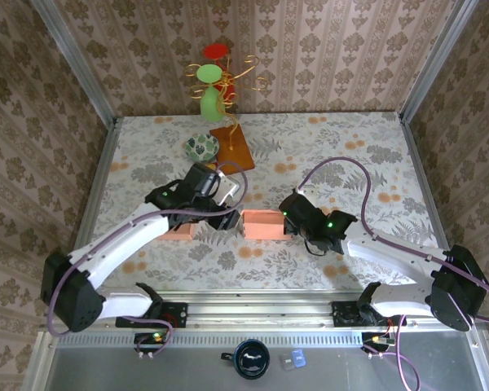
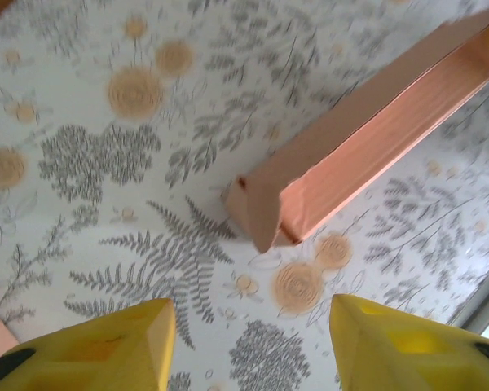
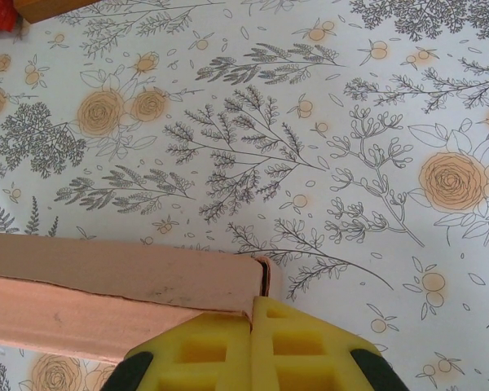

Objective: Fold the paper box

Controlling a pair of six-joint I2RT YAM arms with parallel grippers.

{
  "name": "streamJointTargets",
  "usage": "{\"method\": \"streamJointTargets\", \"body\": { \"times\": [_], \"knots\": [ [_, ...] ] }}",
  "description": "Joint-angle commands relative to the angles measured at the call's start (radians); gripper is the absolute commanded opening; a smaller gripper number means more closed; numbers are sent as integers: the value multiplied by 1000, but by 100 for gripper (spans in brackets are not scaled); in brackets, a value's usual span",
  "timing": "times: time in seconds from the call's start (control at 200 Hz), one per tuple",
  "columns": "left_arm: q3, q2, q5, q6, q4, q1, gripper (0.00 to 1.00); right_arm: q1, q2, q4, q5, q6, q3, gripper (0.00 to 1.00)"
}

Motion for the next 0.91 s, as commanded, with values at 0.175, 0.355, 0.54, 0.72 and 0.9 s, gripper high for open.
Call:
{"method": "streamJointTargets", "body": {
  "times": [0.175,0.355,0.54,0.72,0.9],
  "knots": [
    [93,92,-38,35,-50,-22,51,10,23,-95,-15,25,13,0],
    [120,140,-24,21,-37,-29,48,8,22,-92,-16,30,8,0],
    [121,163,-21,11,-24,-31,42,7,26,-87,-20,30,7,0],
    [122,174,0,-5,-9,-42,36,7,26,-92,-20,30,8,0],
    [124,185,0,-13,-1,-54,35,8,26,-93,-21,30,6,0]
  ]
}}
